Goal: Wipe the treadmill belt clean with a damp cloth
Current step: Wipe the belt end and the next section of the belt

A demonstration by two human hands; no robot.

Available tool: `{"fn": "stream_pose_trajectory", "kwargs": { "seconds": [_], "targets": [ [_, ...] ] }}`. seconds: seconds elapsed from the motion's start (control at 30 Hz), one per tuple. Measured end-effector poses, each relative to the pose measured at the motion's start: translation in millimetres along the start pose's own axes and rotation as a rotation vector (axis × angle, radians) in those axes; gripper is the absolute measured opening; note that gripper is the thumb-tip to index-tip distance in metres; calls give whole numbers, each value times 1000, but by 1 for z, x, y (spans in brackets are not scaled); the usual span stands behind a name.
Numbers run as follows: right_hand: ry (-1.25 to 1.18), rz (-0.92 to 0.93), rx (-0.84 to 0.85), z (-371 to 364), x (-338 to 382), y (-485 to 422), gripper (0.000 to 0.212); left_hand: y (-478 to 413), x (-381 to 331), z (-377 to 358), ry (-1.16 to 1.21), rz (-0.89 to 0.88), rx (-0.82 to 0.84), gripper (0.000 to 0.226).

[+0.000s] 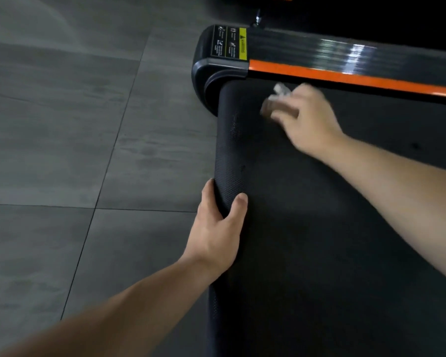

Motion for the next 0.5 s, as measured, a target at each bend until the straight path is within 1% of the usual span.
{"fn": "stream_pose_trajectory", "kwargs": {
  "seconds": [0.03,0.07,0.1,0.13,0.2,0.23,0.27,0.3,0.37,0.4,0.43,0.47,0.5],
  "targets": [
    [3,-160,-50,2,-10,-13,30,1,-1,-1,-4,3,0,52],
    [2,-270,-100,0,-10,-19,30,1,-2,0,-6,0,-7,53],
    [-4,-280,-105,-6,-1,-14,31,0,-2,0,-9,-2,-14,56],
    [-31,-205,-80,-10,18,0,32,0,-1,0,-9,-3,-15,59],
    [-150,21,26,-10,52,44,32,0,-1,0,-15,3,-7,63],
    [-197,90,84,-4,56,61,31,0,-2,0,-23,9,-5,62],
    [-190,125,99,2,52,64,31,0,-3,0,-30,11,-10,60],
    [-137,108,69,5,41,54,31,1,-4,0,-37,8,-17,58],
    [-42,-113,-46,7,13,22,30,3,-6,0,-47,10,-17,59],
    [-33,-205,-74,7,11,16,31,5,-7,0,-44,16,-17,61],
    [-31,-219,-87,2,16,19,33,6,-8,0,-41,25,-16,63],
    [-50,-161,-65,-1,33,33,34,9,-7,0,-40,43,-15,65],
    [-90,-56,-25,-1,54,54,35,12,-5,-1,-41,61,-14,67]
  ]
}}
Point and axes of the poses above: each hand's wrist, its own y-axis away from the middle knuckle, its own z-axis out of the back of the hand, x = y × z, the point moved 3 cm from there along -y, towards the middle knuckle, and after that the axes turned 2 degrees about z, right-handed, at the moved point
